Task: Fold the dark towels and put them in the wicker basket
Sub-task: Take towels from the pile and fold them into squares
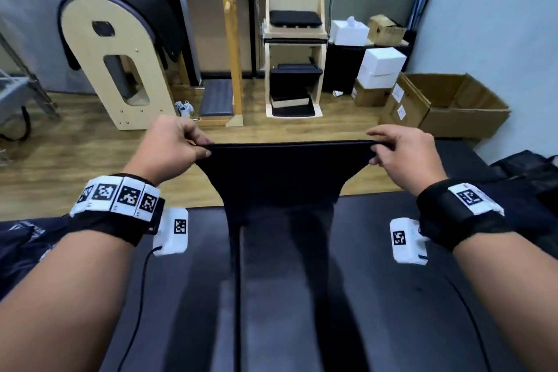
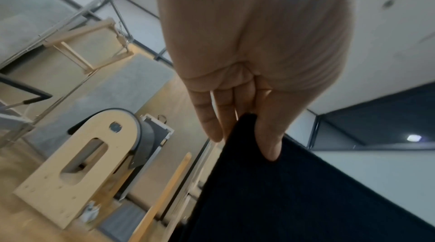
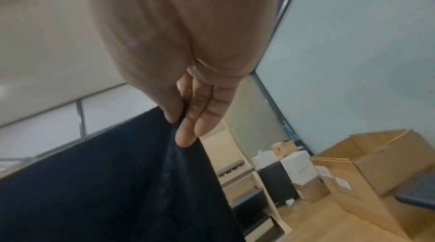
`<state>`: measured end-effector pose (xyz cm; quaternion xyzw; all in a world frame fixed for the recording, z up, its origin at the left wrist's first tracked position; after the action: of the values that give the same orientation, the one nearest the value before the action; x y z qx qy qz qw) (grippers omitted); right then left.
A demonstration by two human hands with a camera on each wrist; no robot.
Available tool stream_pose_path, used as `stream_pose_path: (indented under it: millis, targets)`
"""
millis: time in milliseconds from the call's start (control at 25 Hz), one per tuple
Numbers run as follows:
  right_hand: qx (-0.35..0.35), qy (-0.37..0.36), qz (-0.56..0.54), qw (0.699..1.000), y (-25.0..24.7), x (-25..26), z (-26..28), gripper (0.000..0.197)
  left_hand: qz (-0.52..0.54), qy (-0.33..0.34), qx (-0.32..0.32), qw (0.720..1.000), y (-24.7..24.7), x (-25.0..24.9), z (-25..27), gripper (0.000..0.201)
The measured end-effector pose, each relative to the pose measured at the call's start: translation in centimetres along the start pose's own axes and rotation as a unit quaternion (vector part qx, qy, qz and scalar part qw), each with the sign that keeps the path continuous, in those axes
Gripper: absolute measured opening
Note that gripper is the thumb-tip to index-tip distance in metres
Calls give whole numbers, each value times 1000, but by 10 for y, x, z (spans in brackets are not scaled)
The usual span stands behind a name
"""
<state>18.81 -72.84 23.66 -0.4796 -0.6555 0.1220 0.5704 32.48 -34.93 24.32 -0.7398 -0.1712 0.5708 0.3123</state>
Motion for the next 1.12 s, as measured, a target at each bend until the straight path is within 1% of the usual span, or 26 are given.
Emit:
stream_pose_path:
  millis: [40,120,240,320,360,400,480,520,640,720,840,880,920,1040,1120]
  targets:
    - [-13,-9,-16,1000,-8,2,9,26,21,9,3,1000,-3,-7,7,27]
    - [-15,-8,-23,1000,-17,-1,35,24,37,13,23,999,3,-10,35,25]
    - [21,14,21,999,-2,-31,84,20,11,-1,67,998,42,16,88,32]
    - [76,40,58,995,26,-68,125,19,-29,-33,106,993,80,46,131,38]
    - [113,59,77,989,41,-88,147,22,-60,-49,128,989,99,62,152,36]
    - [163,82,99,978,54,-108,174,26,-88,-72,156,981,119,76,177,33]
    - [265,113,139,947,74,-143,227,37,-121,-112,217,962,156,99,232,27]
    - [302,124,147,934,78,-154,251,36,-142,-123,245,951,169,106,256,24]
    - [360,118,146,914,74,-163,299,24,-186,-141,311,921,190,112,312,23]
    - [396,114,148,899,63,-161,313,22,-188,-155,343,907,193,111,333,28]
    - [465,130,132,865,50,-150,326,21,-170,-194,388,885,191,110,354,23]
    - [473,131,132,861,47,-147,327,21,-150,-201,393,885,190,108,357,22]
    - [469,130,133,863,45,-146,326,21,-130,-205,383,891,188,106,356,21]
    - [434,125,128,883,45,-146,306,20,-89,-215,296,926,177,104,339,14]
    - [400,118,133,899,49,-141,283,21,-73,-208,249,943,170,105,318,12]
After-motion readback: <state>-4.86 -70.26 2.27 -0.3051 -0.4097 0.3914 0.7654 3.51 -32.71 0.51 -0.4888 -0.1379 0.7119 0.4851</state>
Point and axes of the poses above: each hand's wrist, its own z-axis away from the middle knuckle, its own y-axis out of the palm, x = y × z, the point moved 5 cm from there along -z, towards the middle knuckle, and after that the axes turned 1 degree about -y, right-handed, at the moved point
